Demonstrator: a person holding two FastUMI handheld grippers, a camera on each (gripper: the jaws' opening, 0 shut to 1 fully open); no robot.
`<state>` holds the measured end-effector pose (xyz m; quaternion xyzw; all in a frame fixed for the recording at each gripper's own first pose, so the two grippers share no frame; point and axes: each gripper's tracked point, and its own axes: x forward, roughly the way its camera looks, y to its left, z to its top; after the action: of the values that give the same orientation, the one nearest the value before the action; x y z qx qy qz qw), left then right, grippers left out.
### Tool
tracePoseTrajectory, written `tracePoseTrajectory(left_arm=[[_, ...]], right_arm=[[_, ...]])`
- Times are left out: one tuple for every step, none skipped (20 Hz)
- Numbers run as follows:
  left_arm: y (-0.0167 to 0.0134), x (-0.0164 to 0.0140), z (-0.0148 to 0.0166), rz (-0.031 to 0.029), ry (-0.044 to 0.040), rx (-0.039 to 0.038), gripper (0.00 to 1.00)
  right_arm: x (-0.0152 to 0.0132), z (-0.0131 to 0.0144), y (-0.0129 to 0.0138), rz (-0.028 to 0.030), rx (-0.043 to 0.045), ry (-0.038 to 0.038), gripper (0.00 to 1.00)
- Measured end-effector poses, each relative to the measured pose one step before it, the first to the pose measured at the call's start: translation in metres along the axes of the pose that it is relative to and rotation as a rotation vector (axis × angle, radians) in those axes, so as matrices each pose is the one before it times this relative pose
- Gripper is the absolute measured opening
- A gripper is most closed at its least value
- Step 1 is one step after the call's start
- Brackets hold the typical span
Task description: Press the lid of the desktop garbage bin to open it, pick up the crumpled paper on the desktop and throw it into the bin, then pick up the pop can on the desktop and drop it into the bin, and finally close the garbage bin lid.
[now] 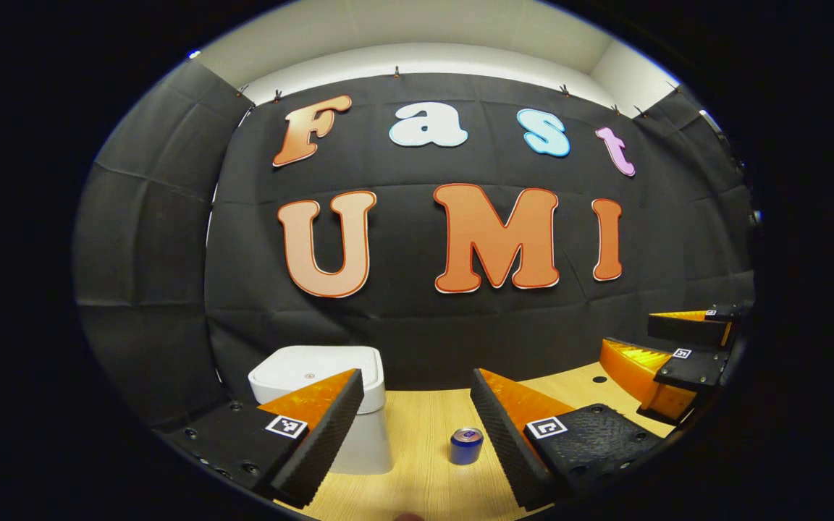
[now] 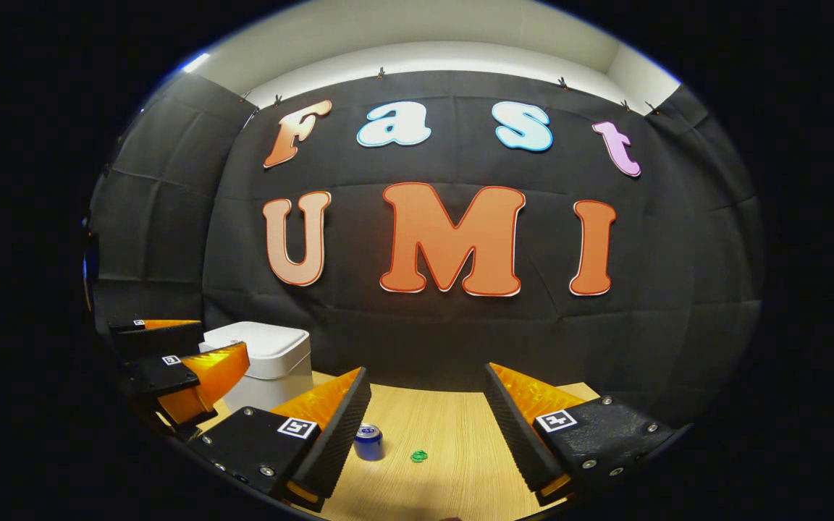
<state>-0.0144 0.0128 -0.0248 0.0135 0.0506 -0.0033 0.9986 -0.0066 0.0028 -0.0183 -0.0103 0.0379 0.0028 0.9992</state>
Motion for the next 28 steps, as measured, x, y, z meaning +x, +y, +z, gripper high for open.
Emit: tracePoseTrajectory(left_arm=[[0.00444,0.00152,0.00138,0.00427,-0.0019,-0.00699,0.94],[0.00676,0.00311,0.00122,0.01117,0.00167,-0.00944,0.94],[0.00729,0.00388,0.00246,0.0114,0.00126,-0.01189,0.94],[0.00799,0.00309,0.00365,0.0137,-0.00352,-0.011,0.94],[0.01074,0.0037,0.0047,0.01506,-0.00494,-0.00577,0.94],[0.01141,0.00572,0.00422,0.01251,0.00261,0.00152,0.94],[0.01029,0.00717,0.00203,0.00834,0.00196,0.00677,0.93],[0.01161,0.01006,0.00462,0.00621,-0.00295,0.0101,0.87],[0.01306,0.00953,0.00531,0.00984,0.00173,0.00746,0.81],[0.0132,0.01124,0.00251,0.00948,0.00427,0.00289,0.63],[0.01038,0.0124,0.00252,-0.0031,0.00757,-0.01206,0.48],[0.01095,0.0112,-0.00072,-0.00406,0.01887,-0.02225,0.34],[0.01216,0.01227,-0.00445,0.00358,0.03196,-0.02363,0.24],[0.01271,0.01213,-0.00621,-0.00022,0.04179,-0.02158,0.04],[0.00372,0.01848,-0.01365,-0.03813,0.06325,-0.02164,0.01],[0.00193,0.01326,-0.01832,-0.03765,0.08116,-0.02626,0.0],[0.00286,0.00834,-0.01452,-0.03793,0.08079,-0.01974,0.0],[0.00352,0.0127,-0.01299,-0.03034,0.05803,-0.006,0.0],[0.01099,0.01261,-0.0061,0.01315,0.0241,0.0191,0.0],[0.00899,0.00801,-0.00649,0.01404,0.03391,0.01947,0.0],[0.00624,0.00664,-0.00212,0.01761,0.01622,0.00423,0.0],[-0.00131,0.0045,-0.00131,-0.00914,0.00374,0.00009,0.0],[-0.0065,0.00185,-0.00001,-0.02171,-0.00188,0.00498,0.0],[-0.00323,0.00058,-0.00522,-0.00278,0.02156,0.01322,0.0],[0.00044,-0.00063,-0.00097,0.01306,0.0095,0.01564,0.0],[-0.00061,-0.00195,0.00034,0.00672,0.00205,-0.00299,0.0],[-0.0012,-0.00382,-0.00255,0.002,0.00969,-0.01206,0.0],[0.00012,-0.00108,-0.00068,-0.00335,-0.00586,-0.00984,0.0]], right_arm=[[-0.00076,-0.00132,-0.0002,-0.00088,-0.00416,0.00129,0.94],[-0.00044,-0.00084,-0.00071,-0.00087,-0.00385,0.00127,0.94],[0.00182,0.00074,-0.00012,-0.00069,-0.00291,0.00076,0.94],[0.00039,-0.00082,0.00041,-0.00037,-0.00142,0.00118,0.94],[0.00025,-0.002,-0.00028,-0.00034,-0.00009,0.00311,0.94],[-0.00021,-0.00014,-0.00101,-0.00102,-0.00027,0.00233,0.94],[0.00085,-0.00054,-0.00213,-0.00325,-0.00139,0.00057,0.94],[0.00046,-0.00031,-0.002,-0.00358,-0.00088,-0.00002,0.94],[0.00078,0.00023,-0.0004,-0.00269,-0.00003,-0.00015,0.94],[0.00045,0.00058,-0.00096,-0.00133,0.00156,-0.00076,0.94],[0.00047,0.00041,-0.00154,-0.00113,0.0023,-0.00356,0.94],[-0.00011,0.00056,-0.00135,-0.00272,0.00284,-0.00435,0.94],[0.00077,-0.00001,-0.00092,-0.00221,0.00221,-0.00285,0.94],[0.00058,-0.00045,-0.00101,-0.00286,-0.00109,-0.00032,0.94],[-0.00054,0.00009,-0.00178,-0.00304,-0.00275,-0.00165,0.94],[0.00006,-0.0012,-0.00221,-0.00405,-0.00322,-0.00124,0.94],[0.00009,-0.00088,-0.00168,-0.00389,-0.00162,0.00047,0.94],[-0.00013,-0.00163,-0.00215,-0.003,0.00071,0.00129,0.94],[0.00014,-0.001,-0.00277,-0.00622,0.00173,0.0016,0.94],[0.00108,-0.00198,-0.0034,-0.00684,0.00235,0.00532,0.94],[0.00036,-0.00307,-0.00474,-0.01032,0.00113,0.00887,0.94],[-0.00018,-0.00495,-0.00372,-0.01088,0.00077,0.00868,0.94],[0.00037,-0.00303,-0.00389,-0.01116,0.00008,0.00759,0.94],[-0.00035,-0.0026,-0.00437,-0.01099,0.00206,0.00777,0.94],[0.00089,-0.00324,-0.00252,-0.00762,0.00228,0.01077,0.94],[0.00048,-0.00231,-0.00039,-0.00138,-0.00267,0.00624,0.94],[0.00082,-0.00165,-0.00034,0.00073,-0.00343,0.00596,0.94],[-0.00017,-0.0011,-0.00005,0.00068,-0.00326,0.00013,0.94]])
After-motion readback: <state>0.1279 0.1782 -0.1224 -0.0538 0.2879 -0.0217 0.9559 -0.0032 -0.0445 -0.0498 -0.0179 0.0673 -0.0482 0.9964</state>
